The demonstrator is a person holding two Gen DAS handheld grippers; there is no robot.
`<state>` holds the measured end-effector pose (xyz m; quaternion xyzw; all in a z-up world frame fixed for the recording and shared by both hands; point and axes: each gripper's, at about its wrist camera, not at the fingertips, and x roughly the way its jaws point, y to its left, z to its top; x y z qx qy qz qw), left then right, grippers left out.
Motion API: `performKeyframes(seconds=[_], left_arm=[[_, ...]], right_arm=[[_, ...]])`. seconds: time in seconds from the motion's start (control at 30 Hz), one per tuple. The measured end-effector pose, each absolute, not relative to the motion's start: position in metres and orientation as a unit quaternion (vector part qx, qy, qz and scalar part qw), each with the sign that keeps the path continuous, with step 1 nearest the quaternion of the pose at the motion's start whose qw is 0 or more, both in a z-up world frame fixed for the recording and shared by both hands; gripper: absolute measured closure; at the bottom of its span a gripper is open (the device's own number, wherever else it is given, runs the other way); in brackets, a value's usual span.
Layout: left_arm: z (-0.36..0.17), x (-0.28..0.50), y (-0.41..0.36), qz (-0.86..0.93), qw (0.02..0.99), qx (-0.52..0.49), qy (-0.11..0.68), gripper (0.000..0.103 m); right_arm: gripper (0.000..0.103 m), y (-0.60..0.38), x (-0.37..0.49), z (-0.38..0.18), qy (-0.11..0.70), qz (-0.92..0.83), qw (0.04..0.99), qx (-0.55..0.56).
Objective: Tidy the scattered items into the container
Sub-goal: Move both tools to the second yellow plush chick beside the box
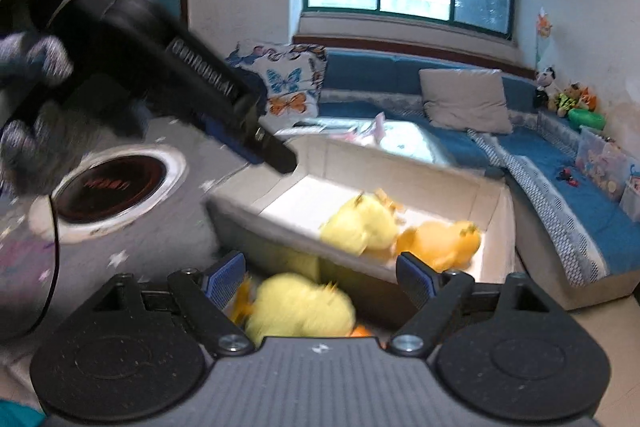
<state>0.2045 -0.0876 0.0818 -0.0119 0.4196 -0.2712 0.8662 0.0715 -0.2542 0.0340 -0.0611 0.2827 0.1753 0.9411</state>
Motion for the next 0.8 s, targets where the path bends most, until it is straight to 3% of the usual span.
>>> performKeyframes(seconds=[0.8], left_arm=[[0.012, 0.171, -0.08, -0.26, 0.832, -0.048, 0.488, 0.067]], right_arm=[[0.012, -0.243, 0.097, -0.021, 0.326, 0.219, 0.914, -0.099]])
